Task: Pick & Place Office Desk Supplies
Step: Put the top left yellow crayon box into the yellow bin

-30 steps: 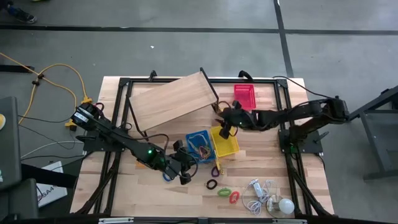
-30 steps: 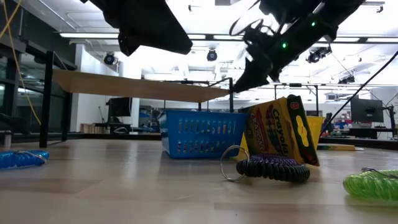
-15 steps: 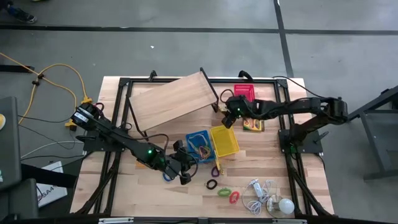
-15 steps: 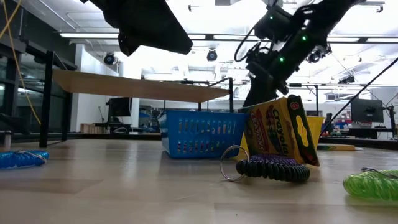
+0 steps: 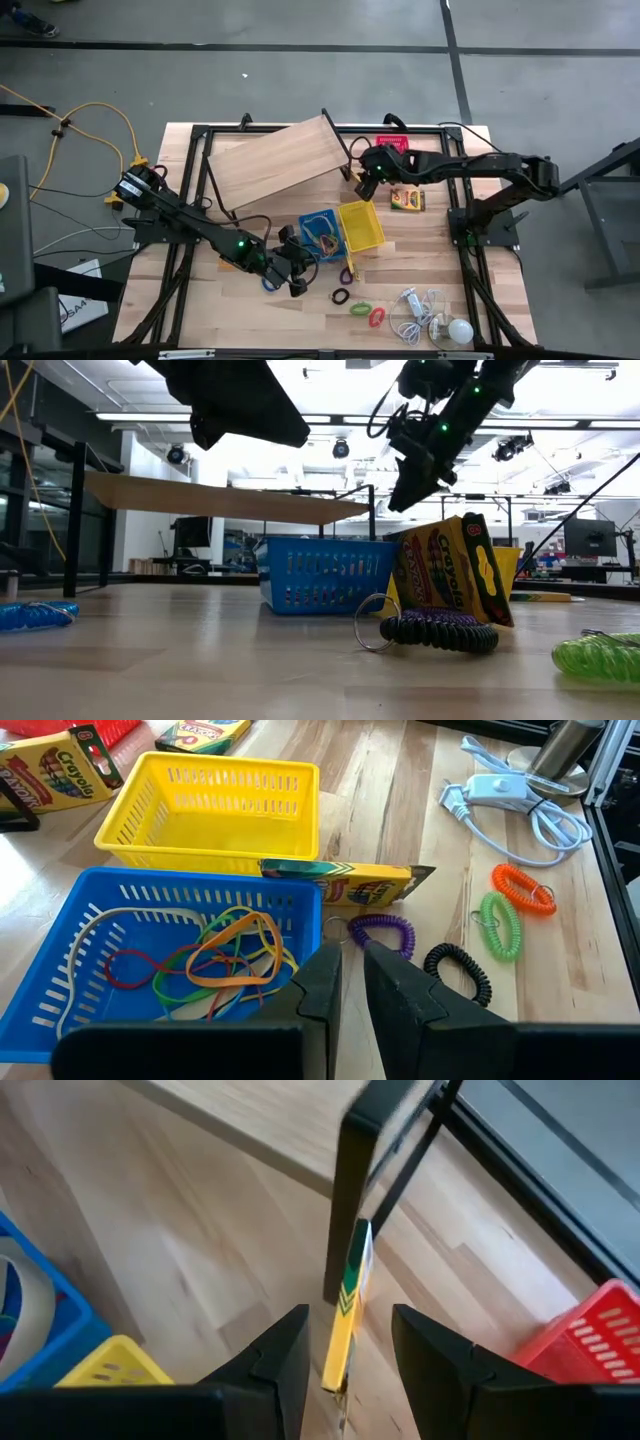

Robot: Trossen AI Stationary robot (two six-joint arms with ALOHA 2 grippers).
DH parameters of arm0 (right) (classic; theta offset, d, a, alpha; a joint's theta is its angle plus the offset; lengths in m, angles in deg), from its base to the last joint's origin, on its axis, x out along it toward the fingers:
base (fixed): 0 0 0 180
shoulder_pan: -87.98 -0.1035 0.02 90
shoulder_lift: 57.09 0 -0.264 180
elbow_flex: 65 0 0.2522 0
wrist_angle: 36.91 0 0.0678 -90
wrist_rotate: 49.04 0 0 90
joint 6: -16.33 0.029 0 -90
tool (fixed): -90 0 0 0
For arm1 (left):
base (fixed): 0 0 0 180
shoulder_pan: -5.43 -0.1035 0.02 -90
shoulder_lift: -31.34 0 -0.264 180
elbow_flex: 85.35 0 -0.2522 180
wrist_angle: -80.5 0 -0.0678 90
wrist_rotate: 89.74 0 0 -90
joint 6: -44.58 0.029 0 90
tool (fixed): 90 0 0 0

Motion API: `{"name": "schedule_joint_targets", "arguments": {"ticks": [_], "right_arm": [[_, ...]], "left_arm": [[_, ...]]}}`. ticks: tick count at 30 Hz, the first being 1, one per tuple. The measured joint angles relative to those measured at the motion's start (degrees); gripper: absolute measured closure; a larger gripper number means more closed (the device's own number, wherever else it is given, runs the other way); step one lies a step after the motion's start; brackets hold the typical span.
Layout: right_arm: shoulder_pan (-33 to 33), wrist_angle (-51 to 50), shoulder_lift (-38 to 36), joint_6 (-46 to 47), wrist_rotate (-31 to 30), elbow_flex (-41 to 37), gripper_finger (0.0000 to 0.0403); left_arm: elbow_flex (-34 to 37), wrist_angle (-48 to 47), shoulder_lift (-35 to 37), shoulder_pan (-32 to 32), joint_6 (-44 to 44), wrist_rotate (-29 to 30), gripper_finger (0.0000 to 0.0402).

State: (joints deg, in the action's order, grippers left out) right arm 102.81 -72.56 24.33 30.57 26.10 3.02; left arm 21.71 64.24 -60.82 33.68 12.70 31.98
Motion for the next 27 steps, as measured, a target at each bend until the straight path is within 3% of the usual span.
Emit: {"name": "schedule_joint_targets", "arguments": {"ticks": [11, 27], "right_arm": [[-0.1, -1.8, 0.6, 6.7, 5.4, 0.0, 0.0271], [-1.5, 1.0, 7.3, 5.5, -4.2, 0.0, 0.0271]], "left_arm": [[0.0, 0.0, 0.0, 0.0, 0.0, 0.0, 0.0357], [0.0, 0.1, 0.0, 0.0, 0.0, 0.0, 0.0357]]}}
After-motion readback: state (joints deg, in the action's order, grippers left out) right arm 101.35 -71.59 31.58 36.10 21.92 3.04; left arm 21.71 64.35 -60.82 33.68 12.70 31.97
